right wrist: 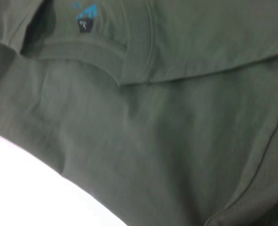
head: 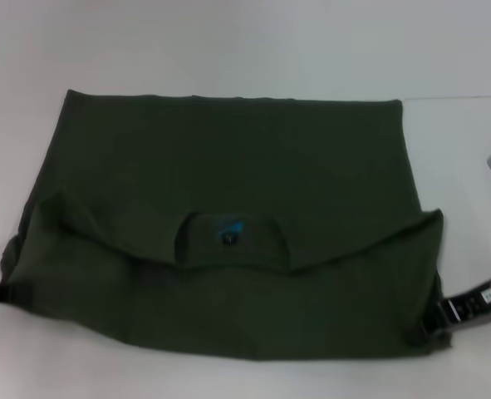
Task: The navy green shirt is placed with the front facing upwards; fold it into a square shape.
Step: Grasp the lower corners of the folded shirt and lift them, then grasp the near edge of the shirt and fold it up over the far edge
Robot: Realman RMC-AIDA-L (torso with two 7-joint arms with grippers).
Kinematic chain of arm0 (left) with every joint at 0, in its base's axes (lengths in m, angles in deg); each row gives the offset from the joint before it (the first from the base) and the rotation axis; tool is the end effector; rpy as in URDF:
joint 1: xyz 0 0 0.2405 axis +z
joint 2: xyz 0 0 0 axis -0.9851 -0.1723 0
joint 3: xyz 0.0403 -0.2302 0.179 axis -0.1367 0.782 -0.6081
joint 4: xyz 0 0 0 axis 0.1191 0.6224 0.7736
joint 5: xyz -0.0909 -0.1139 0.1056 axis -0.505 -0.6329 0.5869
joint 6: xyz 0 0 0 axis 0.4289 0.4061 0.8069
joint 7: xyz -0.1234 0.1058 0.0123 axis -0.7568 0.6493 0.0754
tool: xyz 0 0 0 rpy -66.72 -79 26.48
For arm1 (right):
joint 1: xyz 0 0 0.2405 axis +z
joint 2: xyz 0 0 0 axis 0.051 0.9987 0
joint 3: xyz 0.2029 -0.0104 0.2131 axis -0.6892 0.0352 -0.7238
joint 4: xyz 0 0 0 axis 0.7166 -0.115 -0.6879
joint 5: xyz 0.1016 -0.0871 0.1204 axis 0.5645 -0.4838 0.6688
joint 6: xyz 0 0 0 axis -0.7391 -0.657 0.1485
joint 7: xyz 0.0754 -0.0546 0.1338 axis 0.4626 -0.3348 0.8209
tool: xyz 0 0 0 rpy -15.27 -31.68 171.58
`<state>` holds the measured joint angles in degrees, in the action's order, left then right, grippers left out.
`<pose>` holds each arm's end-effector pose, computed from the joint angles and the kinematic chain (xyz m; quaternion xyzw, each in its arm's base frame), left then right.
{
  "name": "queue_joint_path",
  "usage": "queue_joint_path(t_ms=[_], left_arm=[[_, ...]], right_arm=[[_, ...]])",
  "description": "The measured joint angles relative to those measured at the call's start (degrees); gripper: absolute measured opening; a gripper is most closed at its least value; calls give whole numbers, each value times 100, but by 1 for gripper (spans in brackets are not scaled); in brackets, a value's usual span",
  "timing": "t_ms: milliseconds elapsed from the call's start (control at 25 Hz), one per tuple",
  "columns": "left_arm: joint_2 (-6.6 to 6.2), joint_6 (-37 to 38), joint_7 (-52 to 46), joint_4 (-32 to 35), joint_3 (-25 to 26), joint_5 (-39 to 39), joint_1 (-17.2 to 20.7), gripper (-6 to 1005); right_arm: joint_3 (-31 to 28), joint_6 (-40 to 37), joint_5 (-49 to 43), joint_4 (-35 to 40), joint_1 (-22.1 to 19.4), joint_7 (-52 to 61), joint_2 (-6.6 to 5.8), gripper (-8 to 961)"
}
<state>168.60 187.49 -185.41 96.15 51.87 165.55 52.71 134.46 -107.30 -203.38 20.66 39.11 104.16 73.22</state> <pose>-0.3434 0.3050 0.0406 -0.8206 -0.5410 -0.0802 0.1658 0.3015 0.3236 -0.0293 -0.8012 0.5914 -0.0733 0.0555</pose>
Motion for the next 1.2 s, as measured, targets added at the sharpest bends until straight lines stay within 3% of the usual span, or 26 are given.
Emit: queue_joint_path(t_ms=[600, 1200], left_arm=[[-65, 1462, 187, 299, 289, 1053, 73, 69], [-69, 1910, 291, 328, 262, 1234, 92, 72]], right_arm=[[0, -700, -25, 125, -345, -231, -233, 77], [6, -1130, -31, 128, -374, -308, -261, 84]])
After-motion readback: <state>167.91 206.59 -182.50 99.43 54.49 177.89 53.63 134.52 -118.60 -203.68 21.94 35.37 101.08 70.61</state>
